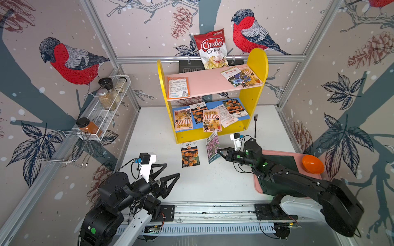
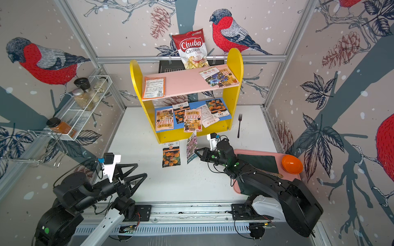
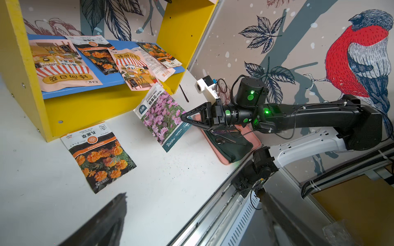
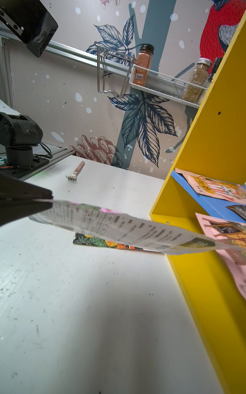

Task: Take the seed bag off the shelf
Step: Place the seed packet at the center of the board.

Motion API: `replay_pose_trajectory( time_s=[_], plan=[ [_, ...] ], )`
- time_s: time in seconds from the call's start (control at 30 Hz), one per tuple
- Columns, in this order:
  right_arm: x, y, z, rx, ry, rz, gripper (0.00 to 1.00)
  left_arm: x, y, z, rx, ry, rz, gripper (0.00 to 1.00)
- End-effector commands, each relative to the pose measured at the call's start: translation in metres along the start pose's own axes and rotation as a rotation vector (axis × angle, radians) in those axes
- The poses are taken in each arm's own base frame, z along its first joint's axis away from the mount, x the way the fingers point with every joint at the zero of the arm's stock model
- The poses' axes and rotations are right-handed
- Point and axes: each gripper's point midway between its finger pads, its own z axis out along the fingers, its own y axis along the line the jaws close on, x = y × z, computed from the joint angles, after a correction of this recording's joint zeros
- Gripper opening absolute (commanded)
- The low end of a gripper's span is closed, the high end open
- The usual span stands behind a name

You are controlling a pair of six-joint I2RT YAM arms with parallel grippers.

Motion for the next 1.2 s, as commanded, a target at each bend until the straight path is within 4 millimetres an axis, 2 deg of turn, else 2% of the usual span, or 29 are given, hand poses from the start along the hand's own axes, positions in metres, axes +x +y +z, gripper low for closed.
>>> replay_pose_trajectory(
  time_s=[0.0,0.23,0.4,0.67,0.93,1.17],
  plan=[
    [-0.005,0.000,0.008,-0.048,-0.024,-0.005,0.00,0.003,0.003,-0.002,-0.016,0.002,0.007,0.98],
    [0.002,-0.026,0.033,0.004,0.013,0.006,0.00,0.004,0.004,-0.002,-0.017,-0.001,0.025,0.98],
    [0.005,-0.036,0.047,0.023,0.029,0.017,0.00,0.003,0.006,0.001,-0.024,-0.010,0.024,0.98],
    [0.019,-0.059,0.059,0.100,0.064,0.031,0.00,0.004,0.009,0.002,-0.031,-0.015,0.019,0.98],
    [0.031,-0.085,0.070,0.279,0.017,0.049,0.00,0.004,0.010,0.002,-0.031,-0.025,0.016,0.98],
    [0.036,-0.099,0.065,0.378,-0.072,0.089,0.00,0.006,0.010,0.000,-0.035,-0.027,0.015,0.98]
  ],
)
